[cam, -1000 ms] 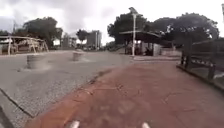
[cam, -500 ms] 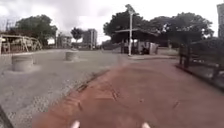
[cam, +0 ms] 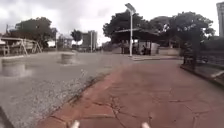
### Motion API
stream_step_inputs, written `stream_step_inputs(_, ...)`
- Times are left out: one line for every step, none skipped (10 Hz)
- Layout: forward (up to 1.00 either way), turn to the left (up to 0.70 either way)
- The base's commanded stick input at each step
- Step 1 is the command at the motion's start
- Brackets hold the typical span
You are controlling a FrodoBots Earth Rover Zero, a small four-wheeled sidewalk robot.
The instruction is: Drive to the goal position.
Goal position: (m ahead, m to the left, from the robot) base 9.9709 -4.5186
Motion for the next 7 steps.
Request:
stream_step_inputs(0.70, -0.14)
stream_step_inputs(0.70, -0.27)
stream_step_inputs(0.70, -0.27)
stream_step_inputs(0.70, -0.27)
stream_step_inputs(0.70, -0.27)
stream_step_inputs(0.70, -0.27)
stream_step_inputs(0.70, -0.27)
